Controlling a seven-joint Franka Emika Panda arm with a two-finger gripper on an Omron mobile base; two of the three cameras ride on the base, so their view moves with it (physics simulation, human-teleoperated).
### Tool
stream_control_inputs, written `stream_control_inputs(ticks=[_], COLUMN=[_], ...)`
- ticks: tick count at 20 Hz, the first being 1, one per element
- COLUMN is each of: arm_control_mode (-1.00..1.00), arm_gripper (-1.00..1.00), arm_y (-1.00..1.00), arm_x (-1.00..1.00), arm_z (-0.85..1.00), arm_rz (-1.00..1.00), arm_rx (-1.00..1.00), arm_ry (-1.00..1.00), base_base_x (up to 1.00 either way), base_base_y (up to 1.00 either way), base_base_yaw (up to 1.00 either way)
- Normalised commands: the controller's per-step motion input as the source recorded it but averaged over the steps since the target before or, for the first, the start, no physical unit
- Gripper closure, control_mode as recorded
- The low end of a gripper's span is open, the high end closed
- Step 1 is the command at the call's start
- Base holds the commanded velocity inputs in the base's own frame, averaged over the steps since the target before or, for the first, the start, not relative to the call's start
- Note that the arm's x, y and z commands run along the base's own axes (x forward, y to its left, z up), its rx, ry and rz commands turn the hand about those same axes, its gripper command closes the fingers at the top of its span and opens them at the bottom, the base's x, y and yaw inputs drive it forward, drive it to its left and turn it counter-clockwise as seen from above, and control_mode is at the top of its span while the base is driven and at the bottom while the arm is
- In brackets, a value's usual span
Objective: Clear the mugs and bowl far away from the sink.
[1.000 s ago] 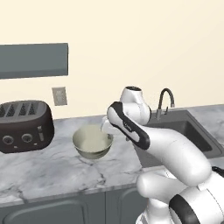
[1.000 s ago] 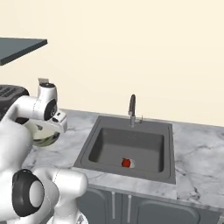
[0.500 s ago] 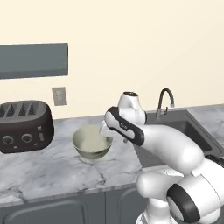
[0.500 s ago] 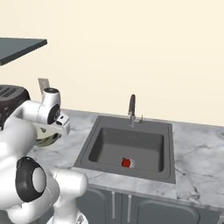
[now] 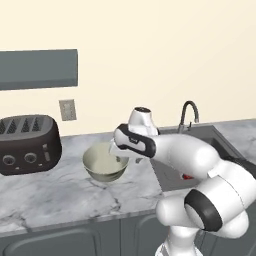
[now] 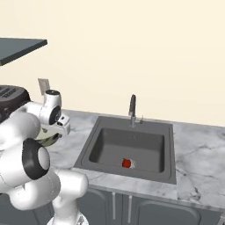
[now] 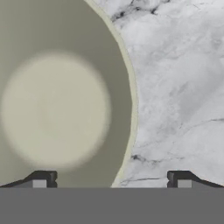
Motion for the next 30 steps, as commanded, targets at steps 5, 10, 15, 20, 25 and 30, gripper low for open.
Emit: stream_control_inputs(ticks=[5,10,15,20,25,30], arm_control_mode=[-1.0,-1.0,-1.0,-1.0,-1.0,-1.0], arm_gripper=[-1.0,1.0,1.0,1.0,1.0,1.0], arm_y=[0.11,0.17,0.25,0.12,-0.1,-0.33], arm_x=[0.18,0.18,0.02,-0.14,-0.34,-0.33], arm_z=[-0.33,-0.31,-0.17,-0.06,0.11,0.85], arm_rz=[0.0,0.0,0.0,0.0,-0.15,-0.31], arm_rx=[0.0,0.0,0.0,0.0,0.0,0.0], arm_ry=[0.0,0.0,0.0,-0.01,-0.03,-0.04], base_base_x=[0.0,0.0,0.0,0.0,0.0,0.0], base_base_y=[0.0,0.0,0.0,0.0,0.0,0.0], base_base_yaw=[0.0,0.0,0.0,0.0,0.0,0.0])
